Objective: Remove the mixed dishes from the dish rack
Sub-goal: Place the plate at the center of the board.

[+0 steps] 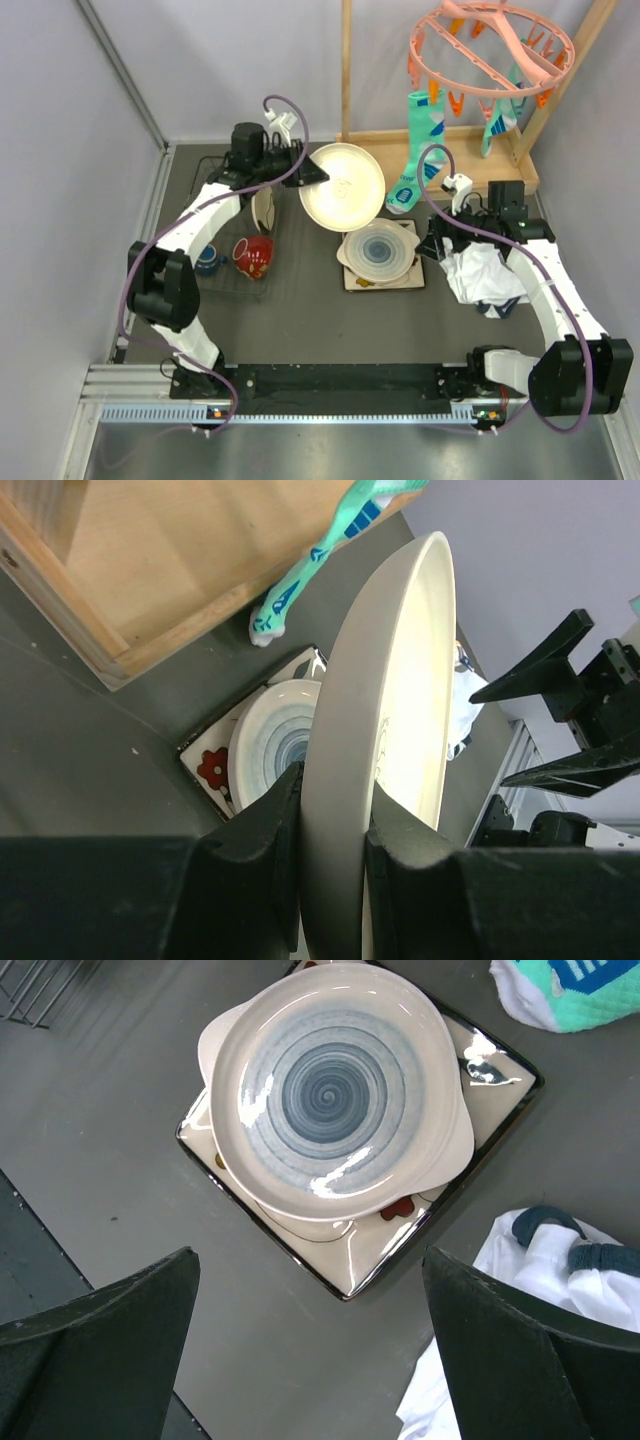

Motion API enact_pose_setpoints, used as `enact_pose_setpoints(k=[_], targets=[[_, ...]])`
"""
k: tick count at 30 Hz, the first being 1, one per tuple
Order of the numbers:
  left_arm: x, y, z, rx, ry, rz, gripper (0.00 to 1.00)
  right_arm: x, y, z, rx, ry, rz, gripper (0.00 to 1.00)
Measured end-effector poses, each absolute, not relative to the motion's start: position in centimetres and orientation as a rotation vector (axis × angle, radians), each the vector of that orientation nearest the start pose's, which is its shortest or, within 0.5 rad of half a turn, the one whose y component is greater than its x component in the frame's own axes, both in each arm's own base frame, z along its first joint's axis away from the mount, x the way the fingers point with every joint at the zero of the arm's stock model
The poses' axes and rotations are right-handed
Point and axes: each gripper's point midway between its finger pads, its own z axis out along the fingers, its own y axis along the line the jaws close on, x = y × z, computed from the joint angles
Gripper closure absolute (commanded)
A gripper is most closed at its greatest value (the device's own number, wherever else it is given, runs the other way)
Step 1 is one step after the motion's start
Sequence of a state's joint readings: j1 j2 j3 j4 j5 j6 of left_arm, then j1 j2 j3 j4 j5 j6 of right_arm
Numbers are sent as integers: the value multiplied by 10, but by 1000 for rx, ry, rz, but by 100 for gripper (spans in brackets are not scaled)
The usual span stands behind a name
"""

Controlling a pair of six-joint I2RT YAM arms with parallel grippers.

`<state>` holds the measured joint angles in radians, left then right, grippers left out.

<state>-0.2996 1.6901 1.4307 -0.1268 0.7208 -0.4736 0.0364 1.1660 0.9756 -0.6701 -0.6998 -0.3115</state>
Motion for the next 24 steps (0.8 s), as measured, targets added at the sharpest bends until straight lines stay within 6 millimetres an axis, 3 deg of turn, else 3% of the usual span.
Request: enact_pose_setpoints(k=[11,24], targets=[[408,-302,194,306,2182,-1244,100,278,110,178,-685,2179,670,8],[394,-340,133,345,2296,-1257,100,279,109,180,-685,2171,661,8]])
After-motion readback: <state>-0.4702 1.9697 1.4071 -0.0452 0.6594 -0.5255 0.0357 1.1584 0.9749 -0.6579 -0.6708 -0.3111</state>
